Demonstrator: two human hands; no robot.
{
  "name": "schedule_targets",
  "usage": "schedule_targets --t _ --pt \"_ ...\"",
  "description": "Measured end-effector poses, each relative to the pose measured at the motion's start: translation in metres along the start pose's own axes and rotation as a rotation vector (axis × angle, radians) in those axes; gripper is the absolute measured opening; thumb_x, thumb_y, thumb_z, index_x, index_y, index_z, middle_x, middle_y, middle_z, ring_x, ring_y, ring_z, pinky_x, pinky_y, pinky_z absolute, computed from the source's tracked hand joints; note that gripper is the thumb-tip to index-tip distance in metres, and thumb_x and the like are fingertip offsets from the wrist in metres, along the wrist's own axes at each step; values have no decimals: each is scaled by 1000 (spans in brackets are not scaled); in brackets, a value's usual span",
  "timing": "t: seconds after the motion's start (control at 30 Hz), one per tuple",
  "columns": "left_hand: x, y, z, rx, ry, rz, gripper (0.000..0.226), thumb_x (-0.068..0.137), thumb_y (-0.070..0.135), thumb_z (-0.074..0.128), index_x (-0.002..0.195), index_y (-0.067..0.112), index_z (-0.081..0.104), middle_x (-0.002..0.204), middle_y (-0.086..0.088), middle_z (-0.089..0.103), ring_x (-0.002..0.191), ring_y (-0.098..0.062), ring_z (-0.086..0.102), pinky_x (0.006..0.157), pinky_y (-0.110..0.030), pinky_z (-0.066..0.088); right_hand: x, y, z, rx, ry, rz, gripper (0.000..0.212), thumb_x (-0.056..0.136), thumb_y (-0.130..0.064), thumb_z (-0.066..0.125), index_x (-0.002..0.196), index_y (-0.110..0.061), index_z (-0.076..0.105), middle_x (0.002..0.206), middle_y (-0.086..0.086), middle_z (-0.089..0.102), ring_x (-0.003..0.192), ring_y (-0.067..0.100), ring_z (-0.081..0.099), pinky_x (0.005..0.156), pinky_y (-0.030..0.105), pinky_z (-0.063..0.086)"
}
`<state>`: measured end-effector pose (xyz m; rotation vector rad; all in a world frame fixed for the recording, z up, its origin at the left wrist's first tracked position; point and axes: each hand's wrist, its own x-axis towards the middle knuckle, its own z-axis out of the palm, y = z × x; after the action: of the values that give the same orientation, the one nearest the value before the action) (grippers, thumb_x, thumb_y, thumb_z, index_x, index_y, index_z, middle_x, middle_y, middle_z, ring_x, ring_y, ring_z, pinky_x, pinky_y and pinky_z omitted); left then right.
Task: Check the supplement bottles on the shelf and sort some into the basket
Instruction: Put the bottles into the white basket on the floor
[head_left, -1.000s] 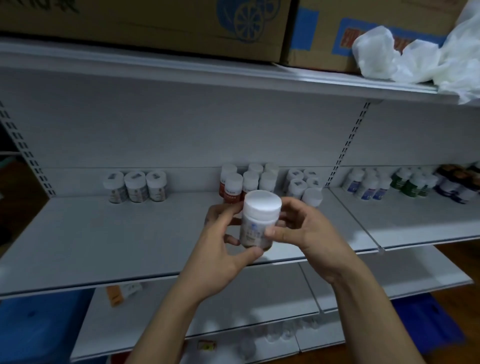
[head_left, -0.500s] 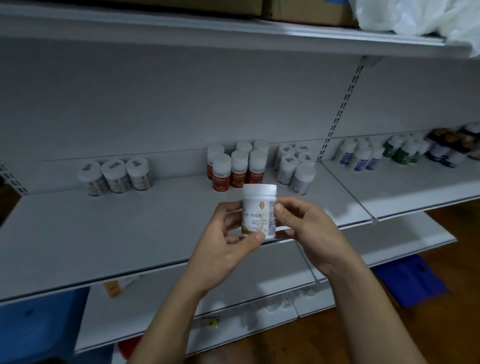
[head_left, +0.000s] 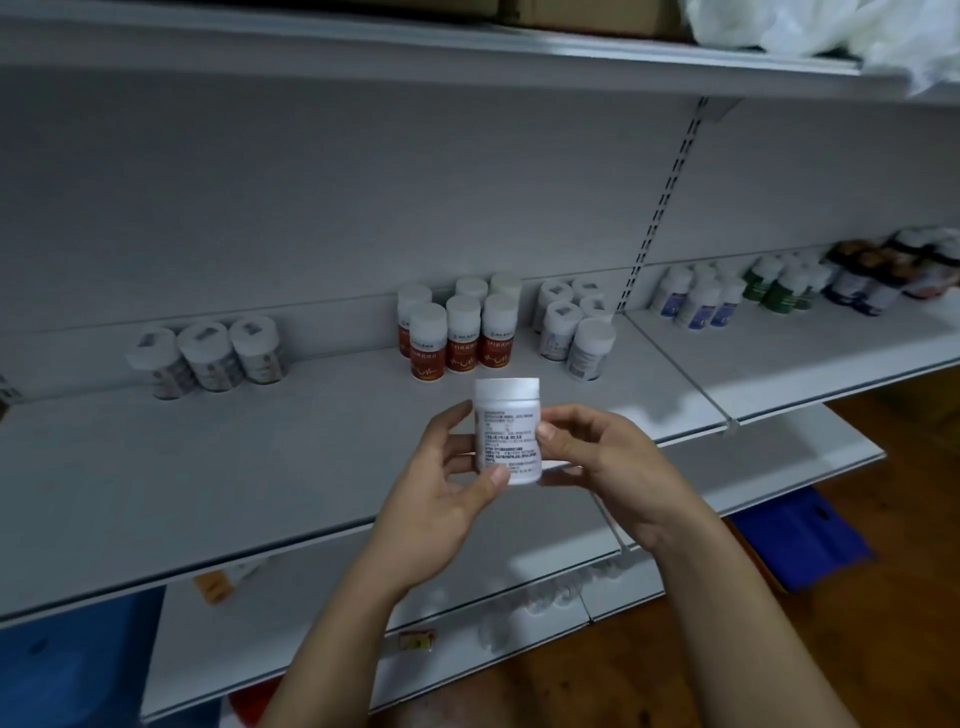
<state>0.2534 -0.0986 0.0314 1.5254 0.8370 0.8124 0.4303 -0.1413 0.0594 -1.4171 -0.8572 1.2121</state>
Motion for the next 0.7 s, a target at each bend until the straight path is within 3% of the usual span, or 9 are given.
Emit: schedule_targets --t 0.1,0.17,0.23,0.3,0.37,0.43,0.53,0.63,0.7 --pt "-2 -3 -1 11 -17 -1 48 93 5 58 131 27 38 120 -3 63 108 -9 63 93 -27 51 0 0 5 51 -99 0 28 90 -4 60 118 -4 62 106 18 71 95 26 69 87 35 57" --pt "-3 -2 -4 43 -6 27 45 93 9 60 130 26 41 126 0 59 113 -3 58 91 -23 51 0 -2 9 38 -126 -12 31 90 0 60 120 -6 61 104 20 71 95 28 69 86 34 57" --pt "-5 1 -7 123 -4 46 53 86 31 70 133 29 44 130 3 50 113 2 54 81 -15 50 0 -4 12 15 -104 -35 34 85 1 66 118 -7 62 101 24 69 91 27 68 80 32 58" --pt "-7 2 -10 171 6 28 67 73 51 74 132 39 45 129 0 47 107 -3 57 75 -11 49 0 -6 16 -14 -97 -51 39 78 -3 73 116 -7 64 108 28 66 91 26 68 77 31 57" --pt "-10 5 -10 160 36 35 64 67 55 78 123 53 47 125 -3 50 102 -8 59 73 -9 47 -2 -9 20 -38 -125 -66 34 78 -6 72 112 -6 66 103 24 66 89 22 69 74 28 57" --pt "-11 8 -10 168 99 69 60 61 58 76 116 59 50 119 0 55 100 -3 59 77 -9 47 -4 -11 21 -61 -161 -80 26 86 -7 66 112 -6 67 105 22 68 91 27 69 78 34 58" --pt "-13 9 -13 91 120 74 60 69 38 80 121 47 50 116 6 59 101 0 60 79 -16 51 -4 -12 19 -75 -158 -97 24 93 -9 60 115 -7 67 111 24 67 96 34 67 89 47 56" --pt "-14 9 -14 -7 138 67 51 79 20 77 116 33 46 120 1 62 108 -6 62 84 -29 55 -6 -14 18 -59 -158 -94 25 92 -4 59 116 -7 64 108 19 68 94 21 67 77 29 57" --pt "-15 10 -12 -29 137 75 42 86 10 70 112 28 43 125 -3 60 107 -6 63 84 -26 54 -8 -15 19 -12 -183 -71 25 91 0 59 116 -4 61 106 17 69 92 19 68 74 25 56"
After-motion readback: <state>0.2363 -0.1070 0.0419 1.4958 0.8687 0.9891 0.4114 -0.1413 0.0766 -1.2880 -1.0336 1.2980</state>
